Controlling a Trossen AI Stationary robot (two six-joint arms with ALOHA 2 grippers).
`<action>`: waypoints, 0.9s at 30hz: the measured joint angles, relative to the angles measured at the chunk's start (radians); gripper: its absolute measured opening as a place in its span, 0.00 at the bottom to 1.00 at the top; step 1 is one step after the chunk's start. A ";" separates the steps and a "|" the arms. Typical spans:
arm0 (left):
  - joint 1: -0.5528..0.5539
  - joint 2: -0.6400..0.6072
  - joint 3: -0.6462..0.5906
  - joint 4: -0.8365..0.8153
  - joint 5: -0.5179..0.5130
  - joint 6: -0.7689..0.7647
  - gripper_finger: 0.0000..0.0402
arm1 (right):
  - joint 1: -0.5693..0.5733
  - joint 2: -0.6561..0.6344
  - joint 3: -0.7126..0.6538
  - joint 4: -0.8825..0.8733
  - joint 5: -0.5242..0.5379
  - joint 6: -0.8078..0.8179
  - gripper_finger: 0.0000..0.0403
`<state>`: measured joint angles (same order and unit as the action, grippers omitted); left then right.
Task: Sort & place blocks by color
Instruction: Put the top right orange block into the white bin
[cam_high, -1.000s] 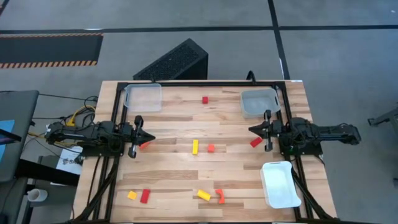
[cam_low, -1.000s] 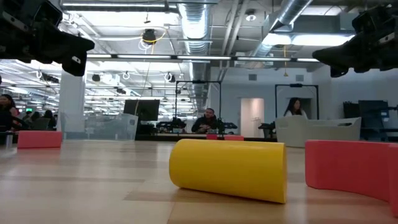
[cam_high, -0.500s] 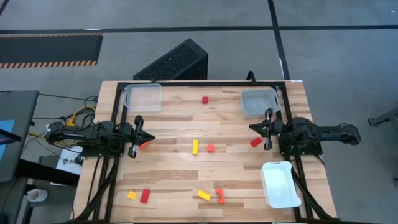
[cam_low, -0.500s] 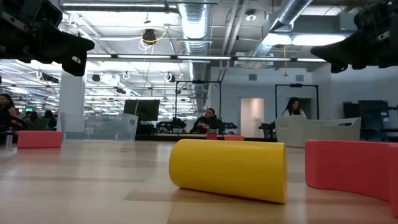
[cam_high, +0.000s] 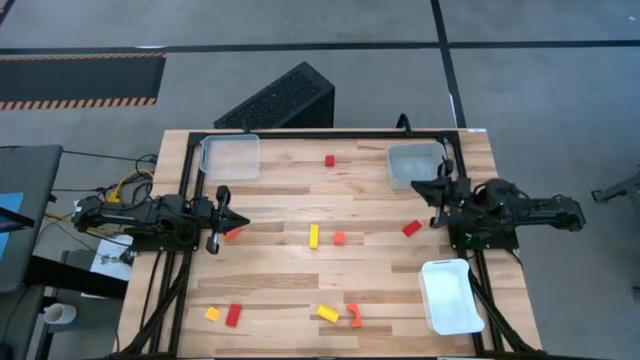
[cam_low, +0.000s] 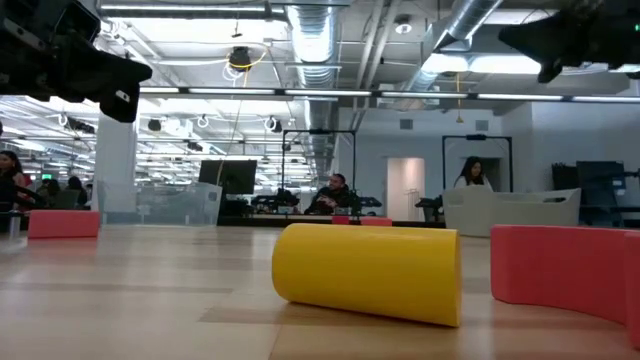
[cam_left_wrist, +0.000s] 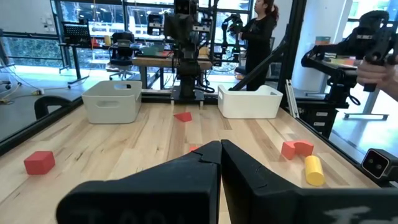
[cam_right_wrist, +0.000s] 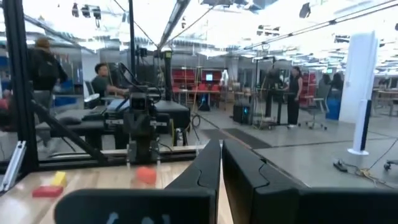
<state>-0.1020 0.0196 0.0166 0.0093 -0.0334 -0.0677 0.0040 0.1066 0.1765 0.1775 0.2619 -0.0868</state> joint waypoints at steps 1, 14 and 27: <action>0.000 0.000 0.000 0.000 0.000 0.000 0.00 | 0.000 0.029 0.019 -0.004 0.000 0.000 0.11; 0.000 0.000 0.000 0.000 0.000 0.000 0.00 | -0.039 0.567 0.234 -0.019 -0.022 0.033 0.11; 0.000 0.000 0.000 0.000 0.000 0.000 0.00 | 0.018 0.947 0.299 0.121 -0.028 0.112 0.22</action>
<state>-0.1020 0.0196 0.0166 0.0093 -0.0332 -0.0677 0.0216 1.0532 0.4759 0.2981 0.2338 0.0254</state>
